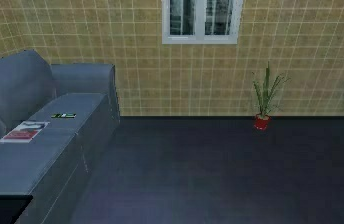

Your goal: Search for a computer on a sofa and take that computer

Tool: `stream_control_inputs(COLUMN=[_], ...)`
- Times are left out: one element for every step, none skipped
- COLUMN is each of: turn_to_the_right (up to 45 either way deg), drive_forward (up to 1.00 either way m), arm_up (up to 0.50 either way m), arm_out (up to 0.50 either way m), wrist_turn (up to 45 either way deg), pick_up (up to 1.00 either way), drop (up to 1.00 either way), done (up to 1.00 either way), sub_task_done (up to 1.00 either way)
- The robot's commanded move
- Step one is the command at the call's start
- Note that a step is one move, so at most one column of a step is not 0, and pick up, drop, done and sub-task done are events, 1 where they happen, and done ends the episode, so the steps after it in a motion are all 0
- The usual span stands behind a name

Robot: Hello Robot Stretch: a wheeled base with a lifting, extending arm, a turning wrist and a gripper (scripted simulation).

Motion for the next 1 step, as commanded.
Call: stream_control_inputs(turn_to_the_right=[0.0], drive_forward=[0.15], arm_up=[0.0], arm_out=[0.0], wrist_turn=[0.0], pick_up=[0.0], drop=[0.0], done=[0.0], sub_task_done=[0.0])
